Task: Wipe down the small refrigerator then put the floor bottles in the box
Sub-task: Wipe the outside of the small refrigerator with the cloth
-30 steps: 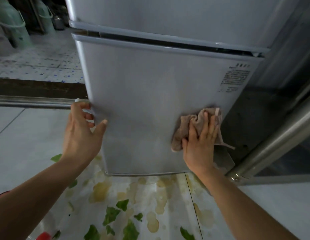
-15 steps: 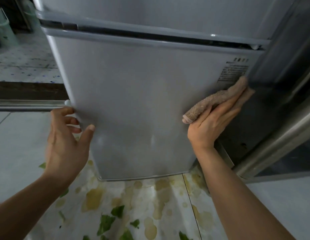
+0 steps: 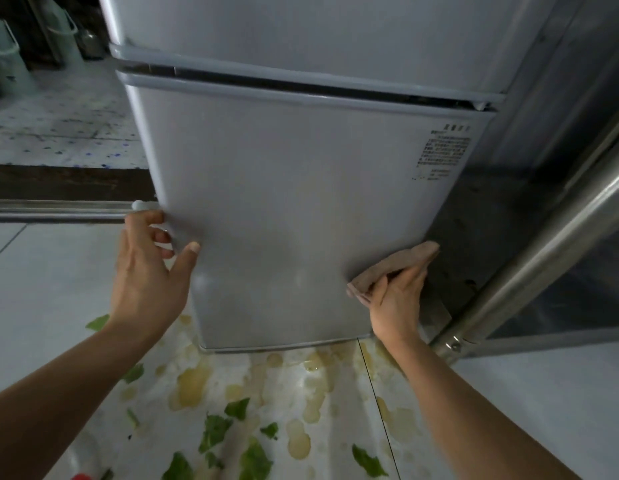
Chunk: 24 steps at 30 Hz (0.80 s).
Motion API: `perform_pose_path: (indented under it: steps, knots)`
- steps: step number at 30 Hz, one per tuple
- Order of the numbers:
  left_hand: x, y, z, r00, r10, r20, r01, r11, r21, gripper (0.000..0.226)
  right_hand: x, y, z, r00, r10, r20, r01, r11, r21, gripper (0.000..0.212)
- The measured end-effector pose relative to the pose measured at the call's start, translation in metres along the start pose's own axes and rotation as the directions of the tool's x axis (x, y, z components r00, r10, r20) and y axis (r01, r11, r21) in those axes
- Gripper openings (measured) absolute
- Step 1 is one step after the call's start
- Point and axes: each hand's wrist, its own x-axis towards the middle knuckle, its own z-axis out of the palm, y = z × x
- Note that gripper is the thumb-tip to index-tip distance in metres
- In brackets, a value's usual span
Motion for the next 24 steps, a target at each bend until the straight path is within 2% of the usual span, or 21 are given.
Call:
perform_pose_path:
  steps: [2,5,8,11,14,17,19,21,24]
  knots:
    - [0.001,0.003,-0.003,0.999,-0.031,0.04,0.029,0.998,0.05,0.047,-0.003,-0.003,-0.012,0.996,0.059,0.066,-0.054,0.996,-0.073,0.084]
    - [-0.005,0.007,-0.009,0.991,-0.04,0.124,0.026,0.993,0.117,0.057,-0.006,-0.009,-0.037,0.99,0.112,0.088,-0.088,0.966,-0.243,0.095]
    - [-0.017,0.006,-0.017,0.977,-0.091,0.192,0.057,0.982,0.178,0.068,-0.012,-0.017,-0.062,0.992,0.118,0.051,-0.103,0.965,-0.24,0.079]
    - [-0.024,0.002,-0.023,0.974,-0.13,0.183,0.093,0.976,0.199,0.068,-0.019,-0.027,-0.079,0.991,0.102,-0.086,-0.117,0.974,-0.193,0.056]
    - [-0.025,-0.001,-0.027,0.98,-0.122,0.155,0.085,0.971,0.225,0.068,-0.009,-0.041,-0.094,0.953,-0.125,-0.275,0.066,0.975,-0.213,0.045]
    - [-0.024,-0.002,-0.024,0.978,-0.137,0.156,0.096,0.965,0.244,0.068,0.019,-0.05,-0.092,0.873,-0.346,-0.344,0.24,0.918,-0.315,0.041]
    - [-0.024,-0.001,-0.017,0.975,-0.147,0.163,0.104,0.963,0.249,0.069,0.029,-0.046,-0.074,0.821,-0.489,-0.293,0.381,0.853,-0.357,0.039]
    - [-0.026,-0.002,-0.009,0.975,-0.141,0.172,0.098,0.967,0.235,0.068,0.029,-0.028,-0.051,0.758,-0.627,-0.18,0.529,0.752,-0.393,0.041]
    - [-0.025,-0.004,-0.002,0.983,-0.111,0.143,0.084,0.979,0.185,0.06,0.024,0.012,-0.036,0.698,-0.714,-0.063,0.64,0.66,-0.392,0.04]
